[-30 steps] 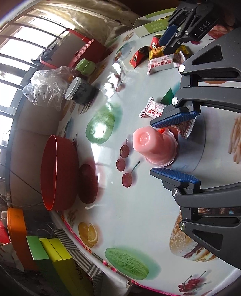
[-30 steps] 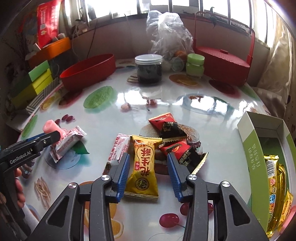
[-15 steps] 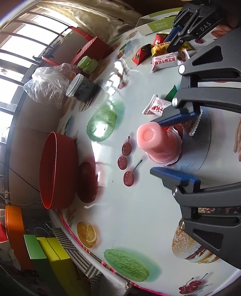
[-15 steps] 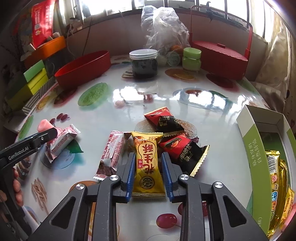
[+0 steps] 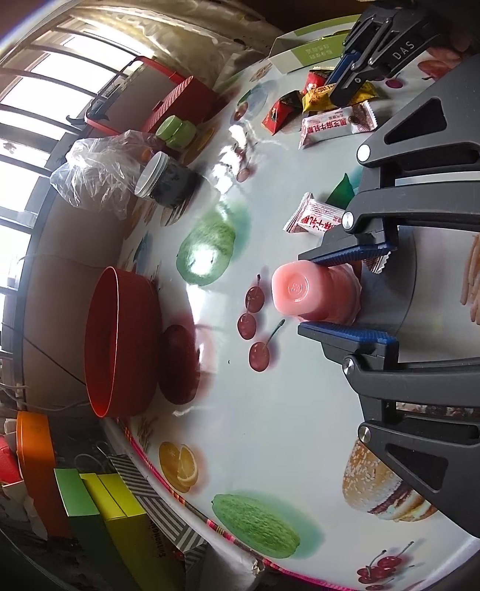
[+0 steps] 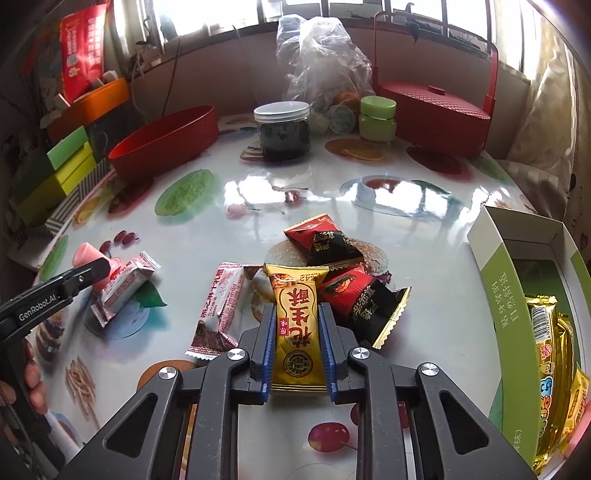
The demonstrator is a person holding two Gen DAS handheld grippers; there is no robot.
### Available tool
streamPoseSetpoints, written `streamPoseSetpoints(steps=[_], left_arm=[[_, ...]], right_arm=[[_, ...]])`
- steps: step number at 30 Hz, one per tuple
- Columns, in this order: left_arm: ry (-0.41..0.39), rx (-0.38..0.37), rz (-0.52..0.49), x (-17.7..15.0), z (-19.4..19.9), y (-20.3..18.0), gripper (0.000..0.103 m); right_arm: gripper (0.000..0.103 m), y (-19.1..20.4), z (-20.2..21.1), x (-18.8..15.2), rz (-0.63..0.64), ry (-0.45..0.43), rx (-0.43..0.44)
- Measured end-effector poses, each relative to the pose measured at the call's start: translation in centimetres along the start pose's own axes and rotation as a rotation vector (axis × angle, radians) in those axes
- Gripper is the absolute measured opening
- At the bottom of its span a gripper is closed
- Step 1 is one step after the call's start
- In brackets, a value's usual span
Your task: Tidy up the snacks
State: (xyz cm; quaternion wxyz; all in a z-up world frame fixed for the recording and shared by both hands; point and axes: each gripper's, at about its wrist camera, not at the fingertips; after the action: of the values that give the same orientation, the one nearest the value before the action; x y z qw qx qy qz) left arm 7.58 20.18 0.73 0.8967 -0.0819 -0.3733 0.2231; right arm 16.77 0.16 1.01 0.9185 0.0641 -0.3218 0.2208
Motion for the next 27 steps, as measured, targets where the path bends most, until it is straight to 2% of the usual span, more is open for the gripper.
streamPoseSetpoints(steps=[14, 27], left_arm=[[-0.022, -0.002, -0.044, -0.4, 1.7, -1.4, 0.031], [-0.057, -0.056, -0.105, -1.1, 4.5, -4.4, 0.031]], right_arm=[[0.020, -0.4, 1.4, -0.5, -0.016, -0.029, 0.004], [0.020, -0.8, 4.0, -1.2, -0.033, -0.076, 0.009]])
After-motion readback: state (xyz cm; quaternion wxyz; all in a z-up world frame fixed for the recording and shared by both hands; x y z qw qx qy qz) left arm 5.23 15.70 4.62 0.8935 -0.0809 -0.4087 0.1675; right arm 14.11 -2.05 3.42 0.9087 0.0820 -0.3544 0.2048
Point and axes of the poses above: each gripper's, at about its wrist camera, not at the fingertips, and z roughly against the way its jaws point, y to its left, x to its top, and after that the axes turned 9 degrees about -x, right-handed
